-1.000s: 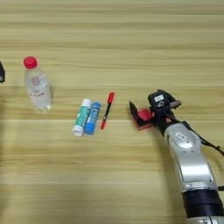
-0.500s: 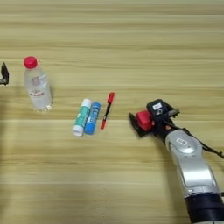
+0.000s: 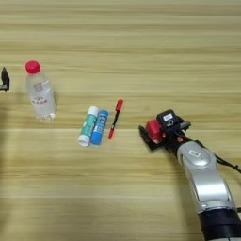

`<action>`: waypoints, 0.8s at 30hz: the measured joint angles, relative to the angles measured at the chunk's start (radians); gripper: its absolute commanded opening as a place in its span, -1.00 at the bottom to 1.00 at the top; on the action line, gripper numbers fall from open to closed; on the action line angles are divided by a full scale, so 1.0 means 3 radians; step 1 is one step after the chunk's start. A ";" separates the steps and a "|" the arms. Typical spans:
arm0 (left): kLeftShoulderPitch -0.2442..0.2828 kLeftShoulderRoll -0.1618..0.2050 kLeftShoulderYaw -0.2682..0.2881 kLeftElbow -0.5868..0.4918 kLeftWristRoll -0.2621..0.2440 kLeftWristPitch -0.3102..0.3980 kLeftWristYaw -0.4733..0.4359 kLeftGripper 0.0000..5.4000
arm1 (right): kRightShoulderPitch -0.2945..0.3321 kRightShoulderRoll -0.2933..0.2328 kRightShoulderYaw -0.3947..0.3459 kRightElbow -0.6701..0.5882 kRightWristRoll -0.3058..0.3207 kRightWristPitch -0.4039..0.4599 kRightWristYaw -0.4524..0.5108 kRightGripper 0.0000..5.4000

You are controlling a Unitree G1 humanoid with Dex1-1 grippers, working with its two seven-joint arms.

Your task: Move the objects on the table

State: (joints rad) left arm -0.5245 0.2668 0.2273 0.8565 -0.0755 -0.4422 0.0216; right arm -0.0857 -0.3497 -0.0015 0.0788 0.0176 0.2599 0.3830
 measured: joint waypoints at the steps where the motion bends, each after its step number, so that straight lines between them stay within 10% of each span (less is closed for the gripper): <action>1: 0.0000 0.0000 -0.0001 0.0000 0.0000 0.0000 0.0000 1.00 | 0.0000 -0.0001 0.0002 0.0001 0.0000 0.0005 0.0001 0.66; 24: 0.0000 -0.0001 -0.0006 -0.0002 0.0000 0.0001 0.0011 1.00 | -0.0200 -0.0036 -0.0151 0.0384 -0.0009 -0.0082 -0.0164 -0.14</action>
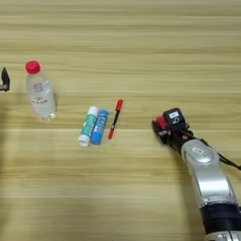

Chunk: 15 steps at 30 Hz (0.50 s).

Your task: Move the objects on the table

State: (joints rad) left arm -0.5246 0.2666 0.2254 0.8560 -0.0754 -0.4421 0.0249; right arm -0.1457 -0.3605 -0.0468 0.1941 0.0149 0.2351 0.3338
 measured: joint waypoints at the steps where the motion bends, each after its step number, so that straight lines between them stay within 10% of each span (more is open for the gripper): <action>1: 0.0000 0.0000 0.0000 0.0000 0.0000 0.0000 0.0000 1.00 | -0.0020 -0.0010 -0.0012 0.0037 0.0000 -0.0014 -0.0005 -0.14; 15: 0.0000 -0.0010 -0.0005 -0.0005 0.0000 0.0000 0.0018 1.00 | -0.0203 -0.0035 -0.0092 0.0398 0.0031 -0.0168 -0.0045 0.11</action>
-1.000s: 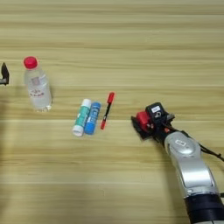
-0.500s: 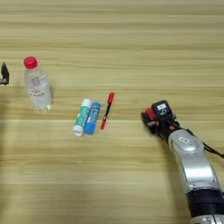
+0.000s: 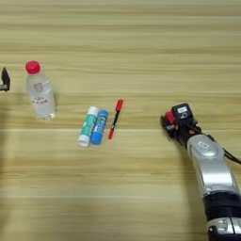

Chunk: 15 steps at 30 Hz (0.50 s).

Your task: Move the objects on the table

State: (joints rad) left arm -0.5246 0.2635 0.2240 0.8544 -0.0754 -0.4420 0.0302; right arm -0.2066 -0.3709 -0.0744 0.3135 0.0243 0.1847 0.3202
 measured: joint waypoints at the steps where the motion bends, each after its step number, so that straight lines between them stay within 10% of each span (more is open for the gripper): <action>1: 0.0000 0.0000 0.0000 0.0000 0.0000 0.0000 0.0001 1.00 | 0.0000 0.0003 -0.0001 -0.0001 0.0004 0.0000 0.0005 0.16; 15: 0.0000 -0.0007 -0.0014 -0.0039 0.0001 0.0000 0.0019 1.00 | 0.0059 0.0080 -0.0079 -0.0311 0.0146 -0.0095 0.0008 0.71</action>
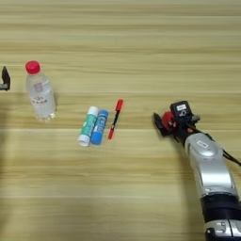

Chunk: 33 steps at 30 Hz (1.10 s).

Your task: Move the objects on the table

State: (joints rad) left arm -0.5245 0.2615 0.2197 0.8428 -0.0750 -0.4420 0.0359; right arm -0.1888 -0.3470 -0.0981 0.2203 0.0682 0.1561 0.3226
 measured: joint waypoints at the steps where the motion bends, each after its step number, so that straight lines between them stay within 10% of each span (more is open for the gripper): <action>1: 0.0000 -0.0002 -0.0003 -0.0003 0.0000 0.0001 0.0001 1.00 | 0.0009 0.0004 -0.0009 -0.0072 0.0001 -0.0038 -0.0018 0.77; 16: 0.0000 -0.0020 -0.0022 -0.0030 0.0000 0.0013 0.0008 1.00 | 0.0312 0.0155 0.0400 -0.0951 -0.0136 -0.0302 0.0014 0.99; 33: 0.0001 -0.0024 -0.0023 -0.0070 0.0000 0.0020 0.0009 1.00 | 0.0503 0.0273 0.0874 -0.0851 -0.0270 -0.0262 0.0141 0.99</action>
State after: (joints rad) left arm -0.5242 0.2543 0.2127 0.8218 -0.0750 -0.4360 0.0386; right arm -0.0381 -0.2652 0.1642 -0.0350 -0.0128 0.0776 0.3648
